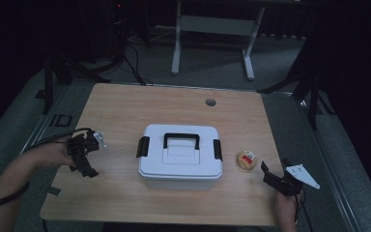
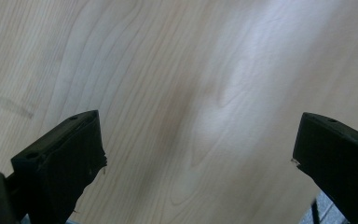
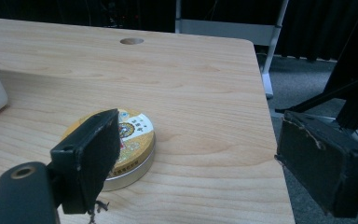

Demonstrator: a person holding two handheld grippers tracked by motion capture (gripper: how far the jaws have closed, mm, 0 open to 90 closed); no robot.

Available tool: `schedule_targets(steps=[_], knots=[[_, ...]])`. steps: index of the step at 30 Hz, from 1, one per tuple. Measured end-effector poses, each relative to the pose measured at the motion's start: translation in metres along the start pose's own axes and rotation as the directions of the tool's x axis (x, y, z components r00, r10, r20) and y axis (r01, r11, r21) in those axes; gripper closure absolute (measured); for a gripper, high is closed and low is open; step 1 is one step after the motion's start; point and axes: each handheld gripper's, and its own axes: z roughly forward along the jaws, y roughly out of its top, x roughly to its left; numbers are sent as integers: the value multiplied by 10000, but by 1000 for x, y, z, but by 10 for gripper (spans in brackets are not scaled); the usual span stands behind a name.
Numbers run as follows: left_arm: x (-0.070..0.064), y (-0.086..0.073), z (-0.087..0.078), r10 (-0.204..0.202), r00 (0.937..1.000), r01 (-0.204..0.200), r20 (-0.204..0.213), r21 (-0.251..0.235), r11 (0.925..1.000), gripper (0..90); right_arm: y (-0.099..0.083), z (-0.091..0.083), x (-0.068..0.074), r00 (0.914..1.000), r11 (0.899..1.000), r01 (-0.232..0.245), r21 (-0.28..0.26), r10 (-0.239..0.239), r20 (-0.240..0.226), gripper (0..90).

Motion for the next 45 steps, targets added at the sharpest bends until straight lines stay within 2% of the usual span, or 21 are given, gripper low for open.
schedule_targets(steps=[1, 3, 5, 9, 10, 15, 17, 22, 27, 29, 39, 40, 43, 45], knots=[[-1, 1, -2, 107, 9998, -107, -143, 7, 9999, 13, 0, 0, 0, 10000, 10000, 2, 3, -2, 1, 132], [-1, 2, -7, 145, 9999, -145, -92, -3, 9999, 14, 0, 0, 0, 10000, 10000, 13, -3, -13, 4, 132], [-1, 3, -15, 163, 9996, -163, -225, -10, 9999, 13, 0, 0, 0, 10000, 10000, 12, 12, -12, 6, 132], [0, 3, -22, 30, 9996, -33, -286, -83, 10000, 14, 0, 0, 0, 10000, 10000, 28, 13, -28, 10, 132], [-1, 4, -28, 12, 9990, -16, -454, -81, 10000, 14, 0, 0, 0, 10000, 10000, 33, 23, -33, 18, 132], [-3, 8, -42, 103, 9984, -103, -551, 12, 9999, 14, 0, 0, 1, 10000, 10000, 57, 58, -57, 47, 132], [-4, 13, -55, 210, 9974, -202, -688, 127, 9997, 14, 0, 1, 1, 9999, 9999, 108, 91, -108, 37, 132], [-7, 21, -72, 388, 9950, -359, -925, 334, 9988, 14, 0, 1, 1, 9999, 9998, 157, 133, -157, 23, 132], [-8, 27, -79, 487, 9937, -442, -1005, 468, 9979, 15, 1, 1, 2, 9998, 9997, 206, 164, -206, 13, 132], [-10, 33, -81, 561, 9951, -528, -819, 420, 9977, 14, 1, 1, 2, 9998, 9996, 206, 171, -206, 10, 132], [-13, 55, -85, 941, 9931, -902, -702, 565, 9943, 15, 1, 1, 2, 9997, 9995, 256, 173, -256, 7, 132], [-14, 60, -85, 978, 9939, -951, -511, 516, 9941, 15, 1, 1, 2, 9997, 9995, 256, 172, -257, 4, 133], [-15, 68, -85, 1098, 9930, -1076, -426, 498, 9929, 15, 1, 1, 3, 9996, 9994, 288, 166, -289, 31, 136], [-15, 70, -85, 1147, 9920, -1121, -524, 508, 9924, 15, 1, 1, 3, 9996, 9995, 284, 160, -285, 38, 136]])
